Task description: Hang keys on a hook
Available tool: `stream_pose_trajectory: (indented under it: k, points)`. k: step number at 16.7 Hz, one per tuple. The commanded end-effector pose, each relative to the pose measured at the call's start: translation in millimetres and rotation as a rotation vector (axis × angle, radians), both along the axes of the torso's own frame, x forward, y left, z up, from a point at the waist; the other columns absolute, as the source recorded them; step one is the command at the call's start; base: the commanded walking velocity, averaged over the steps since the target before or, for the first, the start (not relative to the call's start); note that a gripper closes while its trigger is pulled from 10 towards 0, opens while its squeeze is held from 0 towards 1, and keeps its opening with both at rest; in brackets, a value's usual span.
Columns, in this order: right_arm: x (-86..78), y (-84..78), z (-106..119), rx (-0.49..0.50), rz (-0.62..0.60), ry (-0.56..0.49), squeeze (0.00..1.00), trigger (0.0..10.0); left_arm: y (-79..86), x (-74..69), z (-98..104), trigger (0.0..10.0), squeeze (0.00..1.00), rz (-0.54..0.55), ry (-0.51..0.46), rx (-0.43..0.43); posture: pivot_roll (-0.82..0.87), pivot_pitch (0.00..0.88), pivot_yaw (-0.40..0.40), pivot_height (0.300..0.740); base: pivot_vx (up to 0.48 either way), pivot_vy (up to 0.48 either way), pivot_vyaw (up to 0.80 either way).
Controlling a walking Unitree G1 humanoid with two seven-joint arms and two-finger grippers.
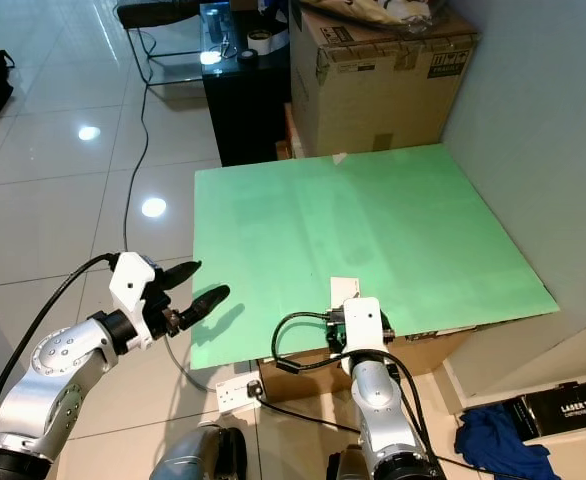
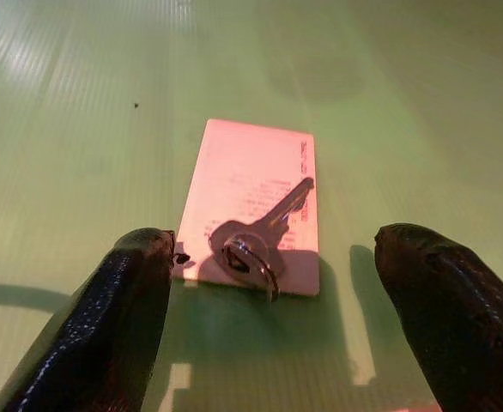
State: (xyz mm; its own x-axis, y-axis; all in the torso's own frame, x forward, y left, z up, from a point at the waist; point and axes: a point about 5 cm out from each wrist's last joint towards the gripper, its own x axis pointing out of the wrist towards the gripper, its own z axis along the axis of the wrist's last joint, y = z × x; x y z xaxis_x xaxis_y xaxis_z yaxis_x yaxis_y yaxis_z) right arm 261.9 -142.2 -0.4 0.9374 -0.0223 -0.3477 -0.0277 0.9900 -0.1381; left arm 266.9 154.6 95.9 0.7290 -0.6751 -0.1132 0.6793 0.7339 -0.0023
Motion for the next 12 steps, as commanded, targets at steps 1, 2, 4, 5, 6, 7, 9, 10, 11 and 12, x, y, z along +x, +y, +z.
stream_pose_trajectory:
  k: [1,2,4,5,6,7,9,10,11,12]
  points:
    - [-1.2,-1.0,-2.9,0.013,-0.018,0.010,0.00,4.4,0.2,-0.6,-0.4,10.0,0.00,-0.011,-0.006,0.015,-0.02,0.132,0.067,0.699,0.000,0.000,0.00]
    - [-0.6,-2.4,-2.8,0.003,-0.023,0.008,0.00,1.8,-0.5,-0.2,-0.6,10.0,0.00,-0.013,-0.006,0.016,-0.02,0.132,0.069,0.699,0.000,0.000,0.00]
    - [0.0,-4.1,-2.7,0.002,-0.027,0.007,0.00,0.0,-1.2,0.2,-0.5,10.0,0.00,-0.014,-0.007,0.016,-0.02,0.132,0.071,0.699,0.000,0.000,0.00]
    - [0.4,-4.9,-2.7,0.002,-0.029,0.008,0.00,0.0,-1.4,0.5,-0.4,10.0,0.00,-0.014,-0.007,0.015,-0.02,0.132,0.071,0.699,0.000,0.000,0.00]
    - [0.9,-6.1,-2.6,0.004,-0.034,0.007,0.00,0.0,-1.5,0.7,-0.2,10.0,0.00,-0.015,-0.008,0.016,-0.02,0.133,0.071,0.699,0.000,0.000,0.00]
    - [1.2,-6.1,-2.6,0.003,-0.034,0.006,0.00,0.0,-1.0,0.8,-0.5,10.0,0.00,-0.014,-0.007,0.018,-0.02,0.133,0.070,0.699,0.000,0.000,0.00]
    - [1.2,-5.7,-3.2,0.006,-0.035,0.007,0.00,0.0,-0.3,0.8,-0.8,10.0,0.00,-0.010,-0.006,0.019,-0.01,0.135,0.070,0.699,0.000,0.000,0.00]
    - [0.8,-4.9,-3.6,0.008,-0.034,0.008,0.00,0.0,-0.6,0.1,-0.5,10.0,0.00,-0.009,-0.007,0.018,-0.01,0.136,0.070,0.699,0.000,0.000,0.00]
    - [0.6,-4.3,-3.8,0.009,-0.032,0.008,0.00,0.0,-0.7,-0.7,-0.7,10.0,0.00,-0.010,-0.006,0.019,-0.01,0.138,0.070,0.699,0.000,0.000,0.00]
    - [0.7,-4.2,-3.9,0.010,-0.032,0.009,0.00,0.0,-0.5,-1.0,-1.0,10.0,0.00,-0.010,-0.005,0.021,-0.01,0.140,0.070,0.699,0.000,0.000,0.00]
